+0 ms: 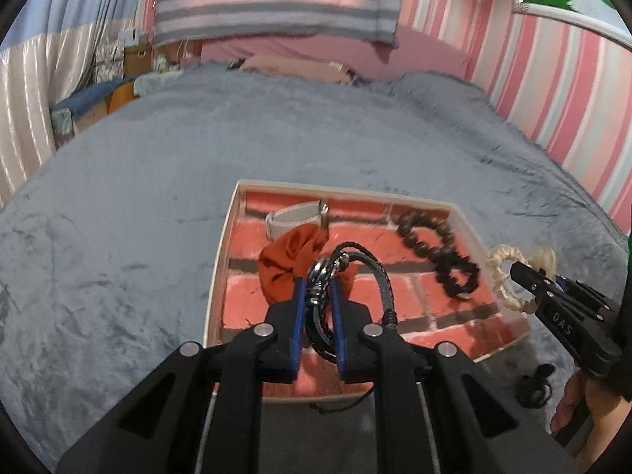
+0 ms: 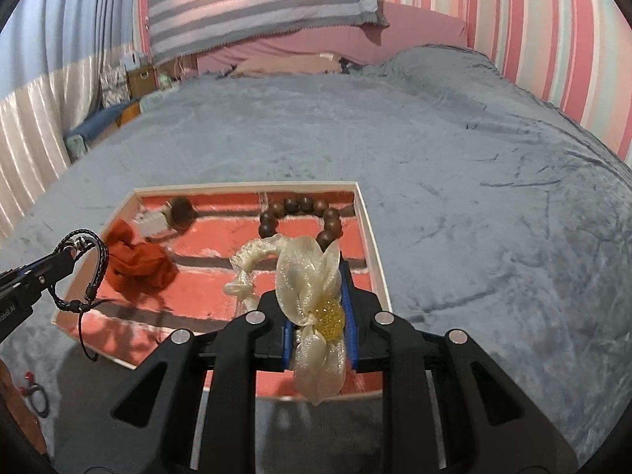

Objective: Organize jewelry
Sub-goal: 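Carry the bracelet and flower scrunchie over the tray, then open the left tool on the bracelet while the right tool releases the flower scrunchie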

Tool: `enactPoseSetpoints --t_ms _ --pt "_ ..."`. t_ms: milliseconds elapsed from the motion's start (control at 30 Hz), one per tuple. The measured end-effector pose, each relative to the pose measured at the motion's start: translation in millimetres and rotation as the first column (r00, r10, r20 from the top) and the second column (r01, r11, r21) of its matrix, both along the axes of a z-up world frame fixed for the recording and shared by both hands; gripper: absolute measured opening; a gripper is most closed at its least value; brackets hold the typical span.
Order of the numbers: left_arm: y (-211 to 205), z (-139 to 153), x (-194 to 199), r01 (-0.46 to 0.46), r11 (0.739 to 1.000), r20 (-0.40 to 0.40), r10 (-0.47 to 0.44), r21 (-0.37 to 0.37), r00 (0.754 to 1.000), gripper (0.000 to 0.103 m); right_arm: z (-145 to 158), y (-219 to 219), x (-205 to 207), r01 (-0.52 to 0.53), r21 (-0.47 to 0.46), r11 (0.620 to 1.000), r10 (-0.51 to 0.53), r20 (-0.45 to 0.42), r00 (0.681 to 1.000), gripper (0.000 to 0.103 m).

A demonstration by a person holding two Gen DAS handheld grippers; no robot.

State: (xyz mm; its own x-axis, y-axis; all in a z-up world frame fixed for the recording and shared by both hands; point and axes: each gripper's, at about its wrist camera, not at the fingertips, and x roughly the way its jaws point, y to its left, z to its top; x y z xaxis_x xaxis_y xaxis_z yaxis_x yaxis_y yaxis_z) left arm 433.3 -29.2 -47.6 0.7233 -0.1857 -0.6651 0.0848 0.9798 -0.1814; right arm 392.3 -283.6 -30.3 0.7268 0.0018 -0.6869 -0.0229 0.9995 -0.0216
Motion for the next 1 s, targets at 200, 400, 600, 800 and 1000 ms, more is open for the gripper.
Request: enactPoseSetpoints --t_ms 200,400,600,800,1000 --pt "-1.8 -16.0 26.2 -0.015 0.999 -0.056 0.017 0.044 0.998 0.013 -26.1 -5.1 18.7 0.030 0.007 1.000 -0.030 -0.080 0.996 0.020" --pt "-6.1 -28.6 52.9 -0.025 0.995 -0.096 0.035 0.101 0.995 0.013 -39.6 -6.3 31.7 0.032 -0.006 0.999 -0.032 -0.133 0.991 0.020" --pt "-5.3 -42.2 69.3 -0.025 0.991 -0.140 0.043 0.129 0.989 0.013 -48.6 -6.8 46.2 0.040 -0.027 0.999 -0.044 -0.163 0.986 0.020" --pt "-4.6 -51.9 66.5 -0.030 0.991 -0.167 0.052 0.131 0.985 0.014 -55.5 -6.9 51.4 0.041 -0.039 0.998 -0.047 -0.169 0.984 0.023" --pt "0.1 -53.2 61.5 -0.033 0.992 -0.189 0.056 0.124 0.980 0.042 -53.6 -7.3 50.7 0.027 -0.037 0.999 -0.033 -0.183 0.983 0.039"
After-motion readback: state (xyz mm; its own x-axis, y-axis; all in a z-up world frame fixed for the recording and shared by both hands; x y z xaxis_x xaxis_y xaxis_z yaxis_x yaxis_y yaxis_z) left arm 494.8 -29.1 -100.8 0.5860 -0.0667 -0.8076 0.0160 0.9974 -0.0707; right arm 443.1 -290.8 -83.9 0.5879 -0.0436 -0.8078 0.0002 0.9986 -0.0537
